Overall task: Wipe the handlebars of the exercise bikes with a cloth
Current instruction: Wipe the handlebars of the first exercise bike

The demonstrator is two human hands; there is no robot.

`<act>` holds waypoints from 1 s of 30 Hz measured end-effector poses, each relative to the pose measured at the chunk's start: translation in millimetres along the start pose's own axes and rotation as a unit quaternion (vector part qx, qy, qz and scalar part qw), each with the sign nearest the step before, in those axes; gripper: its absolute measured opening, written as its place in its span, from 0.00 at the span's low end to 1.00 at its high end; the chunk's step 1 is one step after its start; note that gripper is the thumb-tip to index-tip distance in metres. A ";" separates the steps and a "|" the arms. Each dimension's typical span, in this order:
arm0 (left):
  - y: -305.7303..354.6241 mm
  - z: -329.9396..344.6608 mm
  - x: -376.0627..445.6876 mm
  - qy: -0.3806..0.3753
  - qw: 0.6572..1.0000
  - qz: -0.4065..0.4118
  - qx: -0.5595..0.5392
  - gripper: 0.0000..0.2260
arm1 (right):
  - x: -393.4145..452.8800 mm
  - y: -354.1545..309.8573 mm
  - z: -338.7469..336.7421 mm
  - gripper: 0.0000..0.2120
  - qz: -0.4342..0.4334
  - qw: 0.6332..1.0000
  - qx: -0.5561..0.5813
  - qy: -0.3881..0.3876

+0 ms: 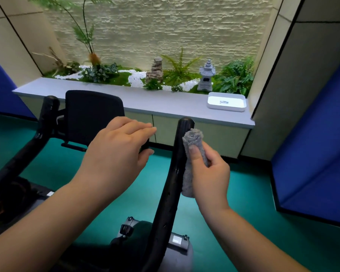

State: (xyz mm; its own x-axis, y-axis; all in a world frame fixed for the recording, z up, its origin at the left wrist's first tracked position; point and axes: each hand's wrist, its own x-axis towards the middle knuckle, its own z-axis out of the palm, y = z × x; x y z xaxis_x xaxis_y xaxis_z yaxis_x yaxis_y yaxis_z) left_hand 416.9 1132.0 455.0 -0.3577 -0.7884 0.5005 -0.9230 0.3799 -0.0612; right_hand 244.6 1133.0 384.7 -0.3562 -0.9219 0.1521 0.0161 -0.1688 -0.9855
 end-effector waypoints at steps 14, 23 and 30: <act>2.6 -4.1 1.1 -0.005 1.000 -0.012 -0.004 0.20 | 0.7 5.7 -1.4 0.16 0.071 0.997 0.038 -0.013; 3.4 -2.2 2.5 -0.007 1.000 -0.019 -0.021 0.19 | 29.7 -6.7 0.0 0.07 0.062 0.996 0.070 -0.010; 3.2 0.9 3.1 0.001 1.000 -0.013 -0.028 0.18 | 11.0 -5.2 -9.0 0.13 -0.057 0.998 -0.029 -0.012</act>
State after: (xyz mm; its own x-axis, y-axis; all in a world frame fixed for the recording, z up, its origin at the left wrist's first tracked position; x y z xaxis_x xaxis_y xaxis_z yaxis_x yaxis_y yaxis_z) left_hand 412.7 1130.3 455.6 -0.3330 -0.7976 0.5029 -0.9228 0.3852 -0.0001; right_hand 232.2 1126.9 390.8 -0.3308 -0.9061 0.2638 -0.0780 -0.2524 -0.9645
